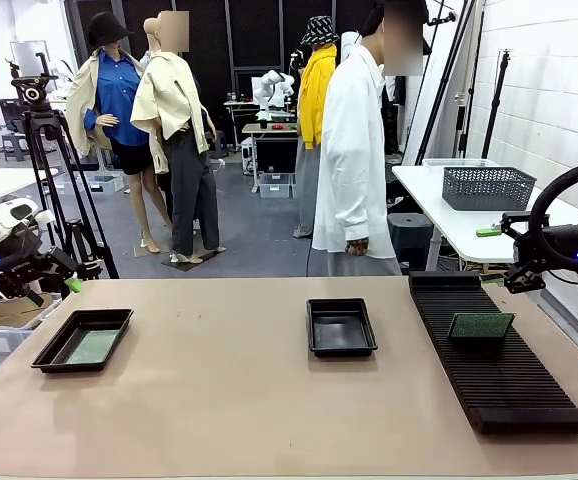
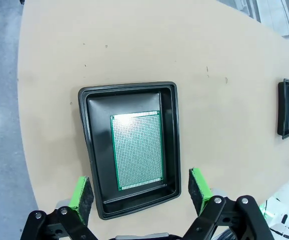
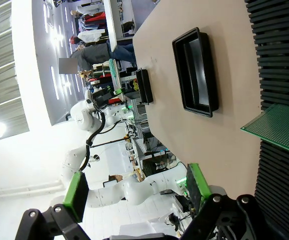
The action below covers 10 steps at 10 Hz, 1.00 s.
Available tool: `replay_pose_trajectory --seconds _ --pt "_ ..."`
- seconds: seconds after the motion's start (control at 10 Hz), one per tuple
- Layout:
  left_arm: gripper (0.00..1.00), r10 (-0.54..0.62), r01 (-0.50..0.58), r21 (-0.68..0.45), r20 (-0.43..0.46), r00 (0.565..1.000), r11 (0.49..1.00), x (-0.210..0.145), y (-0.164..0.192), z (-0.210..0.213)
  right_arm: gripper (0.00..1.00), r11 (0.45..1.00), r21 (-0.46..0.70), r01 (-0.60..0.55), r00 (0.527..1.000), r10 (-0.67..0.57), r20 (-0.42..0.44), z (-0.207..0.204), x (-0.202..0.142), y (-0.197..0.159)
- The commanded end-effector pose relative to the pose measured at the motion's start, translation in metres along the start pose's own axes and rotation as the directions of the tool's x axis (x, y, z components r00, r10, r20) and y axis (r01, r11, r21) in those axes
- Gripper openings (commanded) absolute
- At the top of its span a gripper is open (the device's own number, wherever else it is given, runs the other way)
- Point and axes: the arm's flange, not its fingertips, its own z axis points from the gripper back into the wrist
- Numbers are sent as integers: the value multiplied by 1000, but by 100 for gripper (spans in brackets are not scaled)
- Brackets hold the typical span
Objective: Inspect and transfer BCBs to ESD trays.
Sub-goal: Pick up the Blank PCB from the PCB Rack and place it in the right ESD tray.
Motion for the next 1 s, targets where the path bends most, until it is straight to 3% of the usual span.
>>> replay_pose_trajectory --seconds 0.0,0.7,0.9 --pt "100 1 -1 0 3 1000 1000 0 1 1 100 1000 0 3 1000 -3 -5 -1 1 2" --pt "100 0 0 0 0 1000 1000 0 0 0 100 1000 0 3 1000 -3 -5 -1 1 2" --pt "100 77 -90 -219 -70 995 972 6 9 18 100 1000 0 3 1000 -3 -5 -1 1 2"
